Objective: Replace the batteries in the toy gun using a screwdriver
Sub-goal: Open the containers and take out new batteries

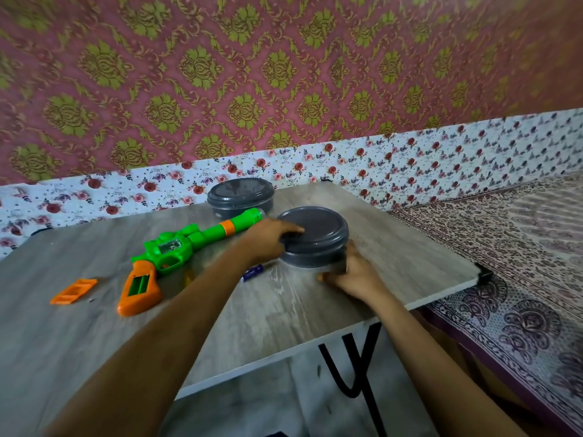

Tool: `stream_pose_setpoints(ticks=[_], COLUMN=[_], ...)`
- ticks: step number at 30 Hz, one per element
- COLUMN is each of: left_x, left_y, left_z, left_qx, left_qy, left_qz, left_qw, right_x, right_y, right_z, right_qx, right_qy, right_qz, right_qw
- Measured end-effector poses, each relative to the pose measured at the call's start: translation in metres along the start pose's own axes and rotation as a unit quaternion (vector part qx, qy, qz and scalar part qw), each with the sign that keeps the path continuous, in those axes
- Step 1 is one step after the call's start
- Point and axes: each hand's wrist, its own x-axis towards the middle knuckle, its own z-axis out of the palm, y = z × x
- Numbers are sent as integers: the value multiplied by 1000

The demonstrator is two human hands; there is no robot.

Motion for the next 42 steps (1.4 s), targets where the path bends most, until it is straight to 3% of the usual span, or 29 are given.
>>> stream_pose_setpoints(ticks=[2,7,10,12,14,19,22,29,35,40,42], left_x=[6,10,10,8,5,8,12,11,15,20,24], left_y=[10,24,4,-10,-18,-19,-17,-25,-24,-8,-4], left_z=[0,1,-3,-6,-4,0,-1,1,2,9,11], left_qx=[13,-164,-133,-74,-39,-9,-13,-26,147,291,297], left_qy=[18,32,62,26,2,48,48,-61,35,102,78], left_qz=[16,25,0,-20,-17,36,77,90,118,246,264], left_qw=[1000,986,989,997,999,998,996,994,981,919,914], right_x=[1,5,7,10,16,26,35,34,36,40,42], right_y=[2,6,9,10,12,11,14,3,-2,3,4], right_z=[-1,-4,-2,-3,-6,-11,-7,11,21,16,13], right_qx=[23,13,-7,1,14,70,75,65,29,56,58], right_qy=[26,94,118,125,115,59,78,19,62,94,88], right_qz=[17,28,18,9,8,28,59,-2,12,14,13], right_qw=[999,995,993,992,993,995,992,998,998,994,994])
